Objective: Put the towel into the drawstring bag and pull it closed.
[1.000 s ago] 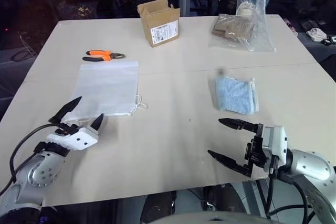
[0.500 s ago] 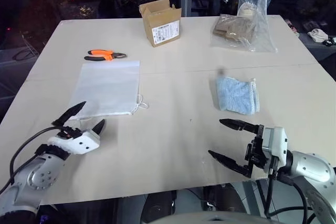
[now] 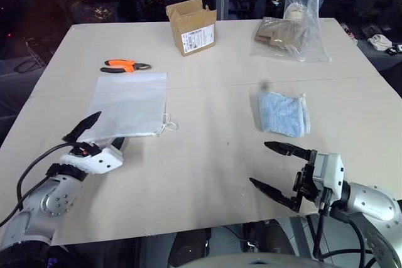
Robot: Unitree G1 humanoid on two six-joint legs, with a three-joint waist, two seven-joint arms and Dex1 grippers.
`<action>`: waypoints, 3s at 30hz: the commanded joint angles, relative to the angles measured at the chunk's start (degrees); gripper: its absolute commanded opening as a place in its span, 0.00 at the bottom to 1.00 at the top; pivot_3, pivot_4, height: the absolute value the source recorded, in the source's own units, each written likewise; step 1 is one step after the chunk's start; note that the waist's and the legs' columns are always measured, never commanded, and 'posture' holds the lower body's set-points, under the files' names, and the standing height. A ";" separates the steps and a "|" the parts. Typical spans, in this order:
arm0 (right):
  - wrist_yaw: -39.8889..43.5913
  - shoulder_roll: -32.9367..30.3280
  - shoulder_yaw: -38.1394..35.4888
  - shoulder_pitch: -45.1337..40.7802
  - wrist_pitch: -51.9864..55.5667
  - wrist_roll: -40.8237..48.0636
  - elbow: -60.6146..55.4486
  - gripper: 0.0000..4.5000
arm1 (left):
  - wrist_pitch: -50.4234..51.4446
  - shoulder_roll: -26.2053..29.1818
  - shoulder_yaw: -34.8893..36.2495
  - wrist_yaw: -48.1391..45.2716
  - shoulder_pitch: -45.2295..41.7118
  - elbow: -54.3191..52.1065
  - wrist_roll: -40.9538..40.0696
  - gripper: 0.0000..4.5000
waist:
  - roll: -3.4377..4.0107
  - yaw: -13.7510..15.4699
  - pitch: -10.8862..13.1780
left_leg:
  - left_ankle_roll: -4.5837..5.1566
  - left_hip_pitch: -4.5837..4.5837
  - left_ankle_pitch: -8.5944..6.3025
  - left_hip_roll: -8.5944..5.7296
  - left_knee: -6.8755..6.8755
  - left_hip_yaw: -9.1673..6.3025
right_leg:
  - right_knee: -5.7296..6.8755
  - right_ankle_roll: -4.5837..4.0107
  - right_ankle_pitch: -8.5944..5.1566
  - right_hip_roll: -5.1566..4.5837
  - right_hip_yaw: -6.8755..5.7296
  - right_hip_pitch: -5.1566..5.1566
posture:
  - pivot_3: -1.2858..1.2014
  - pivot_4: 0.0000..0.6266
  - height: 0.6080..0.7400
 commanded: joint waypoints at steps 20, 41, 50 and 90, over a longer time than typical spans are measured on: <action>-22.13 6.15 -11.34 -13.51 24.91 2.56 2.82 1.00 | 76.21 -5.77 -6.90 -35.25 -18.69 -30.02 -62.19 0.01 | -0.02 -0.18 0.01 | -0.06 0.07 0.06 -0.10 0.21 -0.01 | 0.43 0.23 0.04 0.33 0.11 0.04 | 0.52 0.24 1.00; -26.40 10.47 -1.07 -39.06 35.94 -6.60 46.11 0.87 | 101.22 -32.50 -9.56 -11.08 -40.31 -25.99 -66.53 0.00 | -0.24 -0.67 -0.11 | -0.18 0.14 0.16 -0.26 0.22 0.02 | 0.50 0.06 0.21 0.66 0.55 0.07 | 0.52 0.24 1.00; -20.39 9.42 -2.81 -35.86 25.16 -6.85 41.45 0.07 | 102.87 -32.45 -9.97 -13.95 -42.94 -23.03 -65.99 0.00 | -0.27 -1.38 -0.14 | -0.27 0.26 0.24 -0.20 0.24 -0.10 | 0.59 0.07 0.21 1.10 1.25 0.14 | 0.52 0.24 1.00; -25.05 32.07 -4.79 -39.03 40.65 11.04 29.60 0.01 | 110.43 -28.71 -14.08 -32.53 -46.86 -26.80 -70.00 0.00 | -0.14 -1.60 0.14 | -0.46 0.10 0.33 -0.17 0.12 -0.28 | 0.59 0.19 0.12 1.11 1.46 -0.05 | 0.52 0.24 1.00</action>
